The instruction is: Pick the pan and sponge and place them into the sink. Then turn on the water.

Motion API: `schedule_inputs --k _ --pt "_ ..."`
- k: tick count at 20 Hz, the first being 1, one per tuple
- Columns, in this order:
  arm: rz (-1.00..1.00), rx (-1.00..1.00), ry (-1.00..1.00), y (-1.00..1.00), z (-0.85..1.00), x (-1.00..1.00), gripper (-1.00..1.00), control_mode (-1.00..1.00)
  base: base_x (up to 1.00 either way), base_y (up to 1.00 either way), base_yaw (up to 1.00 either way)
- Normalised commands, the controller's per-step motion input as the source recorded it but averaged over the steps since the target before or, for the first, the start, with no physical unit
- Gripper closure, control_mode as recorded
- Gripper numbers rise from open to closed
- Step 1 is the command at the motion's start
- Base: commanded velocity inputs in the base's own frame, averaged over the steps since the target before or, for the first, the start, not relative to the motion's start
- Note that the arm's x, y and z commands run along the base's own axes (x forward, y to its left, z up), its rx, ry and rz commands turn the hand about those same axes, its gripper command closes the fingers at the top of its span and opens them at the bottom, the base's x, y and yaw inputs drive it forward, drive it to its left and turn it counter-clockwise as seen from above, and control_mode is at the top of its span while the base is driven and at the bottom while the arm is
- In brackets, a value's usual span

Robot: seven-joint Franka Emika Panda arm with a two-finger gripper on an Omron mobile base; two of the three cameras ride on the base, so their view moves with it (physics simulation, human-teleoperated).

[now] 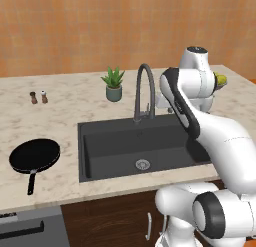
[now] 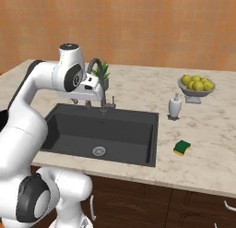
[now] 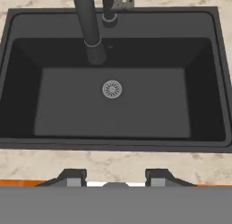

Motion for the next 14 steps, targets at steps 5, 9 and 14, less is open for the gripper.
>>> schedule_inputs --k 5,9,14 --pt "0.0 0.02 -0.05 0.47 0.0 -0.5 -1.0 -1.0 0.0 0.0 0.0" --pt "0.0 0.03 0.0 1.0 -0.23 -0.47 -1.0 -1.0 0.0 0.0 0.0" --pt "-0.02 0.0 0.02 1.0 -0.35 -0.07 -1.0 -1.0 0.0 0.0 0.0"
